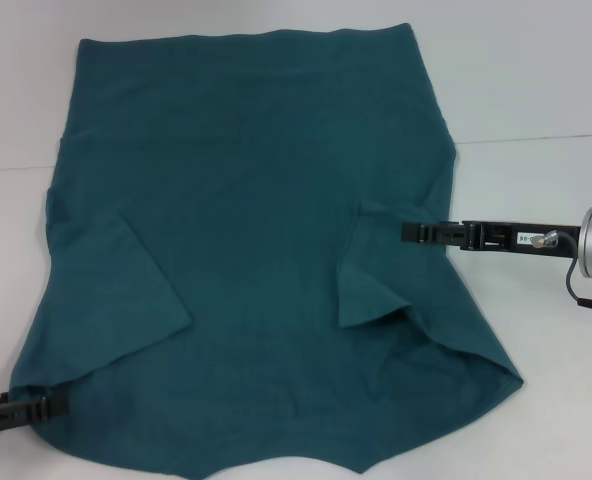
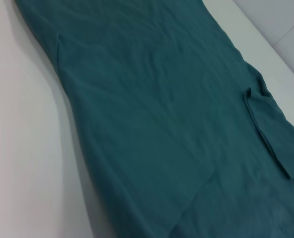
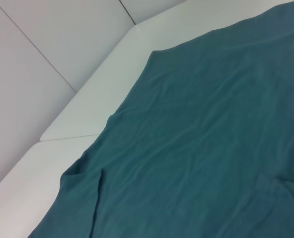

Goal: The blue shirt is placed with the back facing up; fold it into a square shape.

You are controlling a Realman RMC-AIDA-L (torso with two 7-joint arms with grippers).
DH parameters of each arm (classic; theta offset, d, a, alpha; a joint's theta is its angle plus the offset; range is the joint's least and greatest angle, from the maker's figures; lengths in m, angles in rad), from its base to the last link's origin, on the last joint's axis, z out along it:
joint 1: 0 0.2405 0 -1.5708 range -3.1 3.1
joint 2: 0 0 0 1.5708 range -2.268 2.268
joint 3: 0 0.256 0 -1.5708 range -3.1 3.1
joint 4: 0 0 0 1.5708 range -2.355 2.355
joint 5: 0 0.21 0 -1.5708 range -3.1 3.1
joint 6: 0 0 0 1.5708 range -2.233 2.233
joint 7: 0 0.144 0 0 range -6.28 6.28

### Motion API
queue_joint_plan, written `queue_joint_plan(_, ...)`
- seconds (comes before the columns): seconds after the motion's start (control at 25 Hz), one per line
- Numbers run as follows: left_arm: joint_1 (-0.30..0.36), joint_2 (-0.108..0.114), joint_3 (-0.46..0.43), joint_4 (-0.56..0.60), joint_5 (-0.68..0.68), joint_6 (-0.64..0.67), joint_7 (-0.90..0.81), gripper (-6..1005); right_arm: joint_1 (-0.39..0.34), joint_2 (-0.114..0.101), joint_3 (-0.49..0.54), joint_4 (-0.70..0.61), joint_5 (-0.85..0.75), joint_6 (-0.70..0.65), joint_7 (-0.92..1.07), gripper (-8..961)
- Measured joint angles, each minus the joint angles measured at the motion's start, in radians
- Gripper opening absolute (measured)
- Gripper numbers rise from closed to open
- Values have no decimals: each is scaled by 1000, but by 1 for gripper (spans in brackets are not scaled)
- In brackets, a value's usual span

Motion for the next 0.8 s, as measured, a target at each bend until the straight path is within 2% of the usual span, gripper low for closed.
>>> queue_joint_plan(0.36,-10,1,29,4,27,-14,-2,901,3,0,8,0,0,0,0,915)
queue_joint_plan(0.6,-17,-3,36,17,44,-31,-25,676,1,3,9,-8,1,-2,0,914)
queue_joint_plan(0.8,-21,0,34,17,43,-38,-28,437,-3,3,9,-9,8,-3,0,914)
